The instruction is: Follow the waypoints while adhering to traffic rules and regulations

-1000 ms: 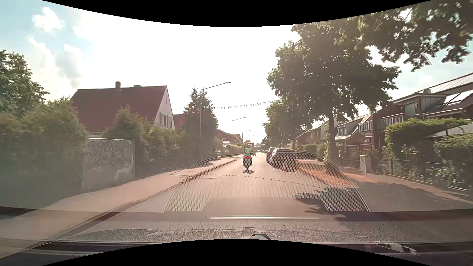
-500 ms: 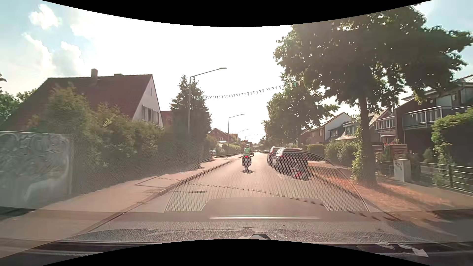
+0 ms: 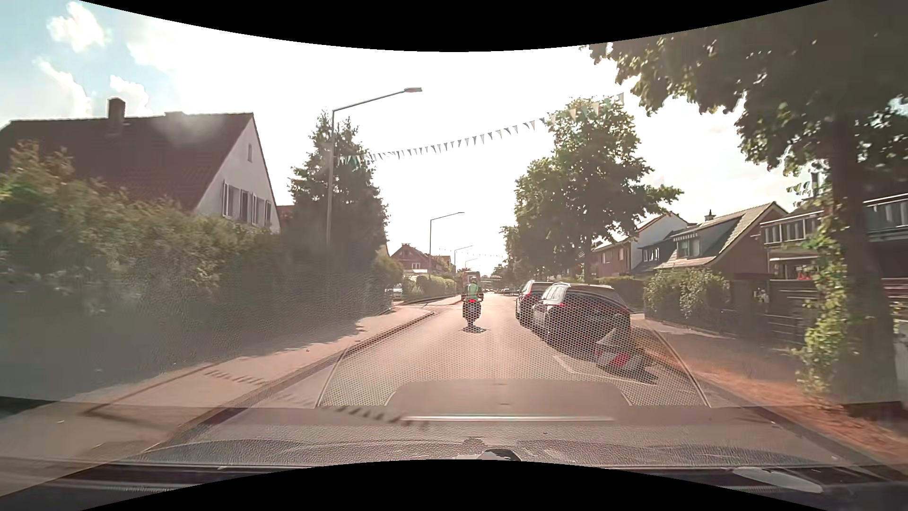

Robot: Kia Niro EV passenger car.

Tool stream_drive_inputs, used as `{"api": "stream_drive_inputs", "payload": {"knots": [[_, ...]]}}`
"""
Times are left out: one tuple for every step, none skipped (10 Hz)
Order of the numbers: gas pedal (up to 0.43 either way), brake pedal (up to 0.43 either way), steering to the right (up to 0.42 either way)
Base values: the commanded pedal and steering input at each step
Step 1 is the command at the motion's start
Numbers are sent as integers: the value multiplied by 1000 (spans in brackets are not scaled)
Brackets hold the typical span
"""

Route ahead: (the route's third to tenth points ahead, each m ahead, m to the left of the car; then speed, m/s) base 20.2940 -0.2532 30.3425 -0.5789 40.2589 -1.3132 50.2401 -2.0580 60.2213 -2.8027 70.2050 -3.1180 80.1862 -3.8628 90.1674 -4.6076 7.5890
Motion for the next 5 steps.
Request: {"api": "stream_drive_inputs", "payload": {"knots": [[130, 0, 5], [130, 0, 4], [130, 0, 3], [130, 0, 3], [130, 0, 3]]}}
